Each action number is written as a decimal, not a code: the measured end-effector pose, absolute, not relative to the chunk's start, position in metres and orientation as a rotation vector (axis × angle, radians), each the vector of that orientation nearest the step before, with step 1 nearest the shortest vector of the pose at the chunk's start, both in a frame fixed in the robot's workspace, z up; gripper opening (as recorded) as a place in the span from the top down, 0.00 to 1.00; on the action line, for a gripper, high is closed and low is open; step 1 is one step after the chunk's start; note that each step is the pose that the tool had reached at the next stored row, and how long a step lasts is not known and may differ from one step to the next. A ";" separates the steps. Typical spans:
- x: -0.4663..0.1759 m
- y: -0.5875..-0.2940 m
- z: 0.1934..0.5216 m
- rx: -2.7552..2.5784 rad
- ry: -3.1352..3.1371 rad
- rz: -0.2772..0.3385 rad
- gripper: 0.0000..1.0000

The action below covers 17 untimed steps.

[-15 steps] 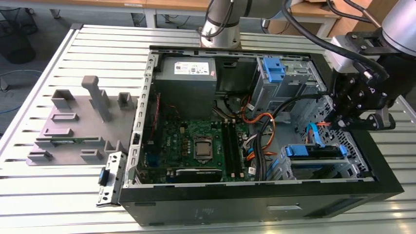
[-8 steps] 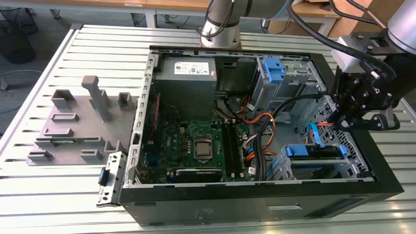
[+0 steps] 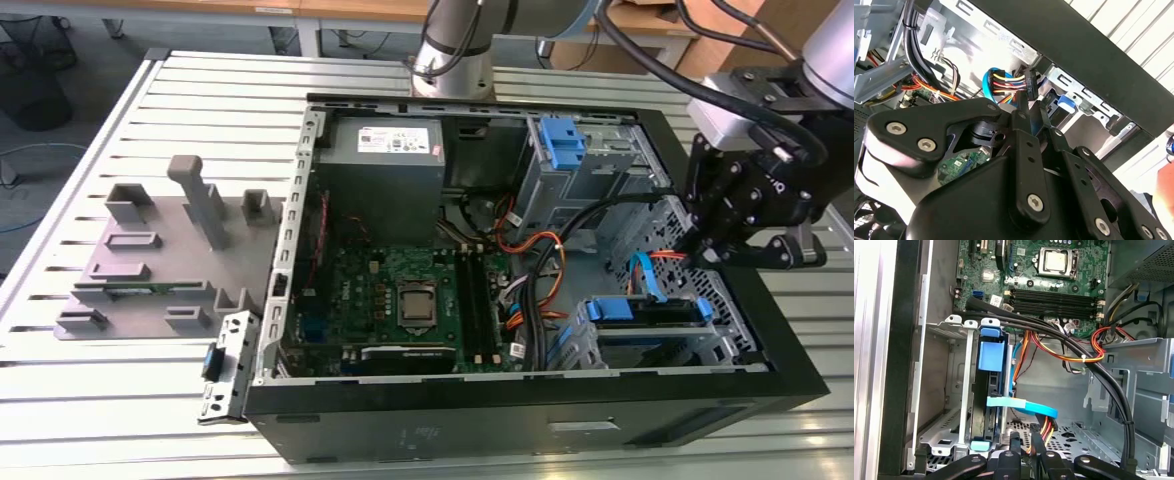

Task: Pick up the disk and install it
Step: 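Insert the second disk wire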

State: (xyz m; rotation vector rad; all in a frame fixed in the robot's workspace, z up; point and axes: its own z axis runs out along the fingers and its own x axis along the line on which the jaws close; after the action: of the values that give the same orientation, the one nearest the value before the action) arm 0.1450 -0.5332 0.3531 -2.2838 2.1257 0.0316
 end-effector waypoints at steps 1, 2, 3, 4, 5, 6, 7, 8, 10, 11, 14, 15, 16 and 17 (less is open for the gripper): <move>0.146 -0.533 0.353 -2.286 2.124 0.032 0.76; 0.146 -0.533 0.353 -2.289 2.122 0.033 0.76; 0.147 -0.533 0.353 -2.291 2.120 0.033 0.76; 0.147 -0.533 0.353 -2.294 2.117 0.034 0.76; 0.148 -0.533 0.352 -2.298 2.115 0.034 0.76; 0.148 -0.533 0.352 -2.301 2.111 0.035 0.76; 0.148 -0.533 0.352 -2.305 2.108 0.035 0.76; 0.149 -0.533 0.352 -2.309 2.104 0.036 0.76; 0.149 -0.533 0.351 -2.316 2.097 0.037 0.76; 0.149 -0.533 0.351 -2.321 2.093 0.037 0.76; 0.150 -0.533 0.350 -2.330 2.083 0.039 0.76; 0.151 -0.533 0.350 -2.334 2.080 0.039 0.76; 0.151 -0.533 0.350 -2.337 2.077 0.040 0.76; 0.152 -0.533 0.350 -2.340 2.074 0.040 0.76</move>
State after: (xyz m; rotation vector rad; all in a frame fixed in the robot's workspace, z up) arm 0.1516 -0.5331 0.3496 -2.3399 2.0737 0.0401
